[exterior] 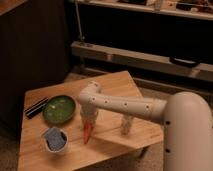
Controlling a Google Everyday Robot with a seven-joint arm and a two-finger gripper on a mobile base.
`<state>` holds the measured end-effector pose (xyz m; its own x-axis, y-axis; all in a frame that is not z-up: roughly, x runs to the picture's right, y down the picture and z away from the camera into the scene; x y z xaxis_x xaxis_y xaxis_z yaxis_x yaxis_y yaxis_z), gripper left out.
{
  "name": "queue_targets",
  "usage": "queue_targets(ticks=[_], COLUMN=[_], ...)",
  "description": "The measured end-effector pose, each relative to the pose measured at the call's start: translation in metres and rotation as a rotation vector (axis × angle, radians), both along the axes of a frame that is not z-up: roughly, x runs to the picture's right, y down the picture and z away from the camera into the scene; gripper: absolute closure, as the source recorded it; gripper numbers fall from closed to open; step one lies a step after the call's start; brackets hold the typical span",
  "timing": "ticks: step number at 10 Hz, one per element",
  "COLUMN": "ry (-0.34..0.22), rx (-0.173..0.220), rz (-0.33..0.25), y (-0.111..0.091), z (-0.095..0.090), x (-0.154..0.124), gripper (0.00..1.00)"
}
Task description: Drag the pepper across the table
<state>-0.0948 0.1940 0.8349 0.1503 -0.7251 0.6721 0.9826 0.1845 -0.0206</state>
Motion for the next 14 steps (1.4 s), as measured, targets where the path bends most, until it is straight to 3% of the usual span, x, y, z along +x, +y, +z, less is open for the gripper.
queue_targets(ticks=[14], ry=[-0.013], rx=[-0.033], rz=[-0.013], y=[0.039], z=[-0.027], x=[0.014], gripper=[0.74])
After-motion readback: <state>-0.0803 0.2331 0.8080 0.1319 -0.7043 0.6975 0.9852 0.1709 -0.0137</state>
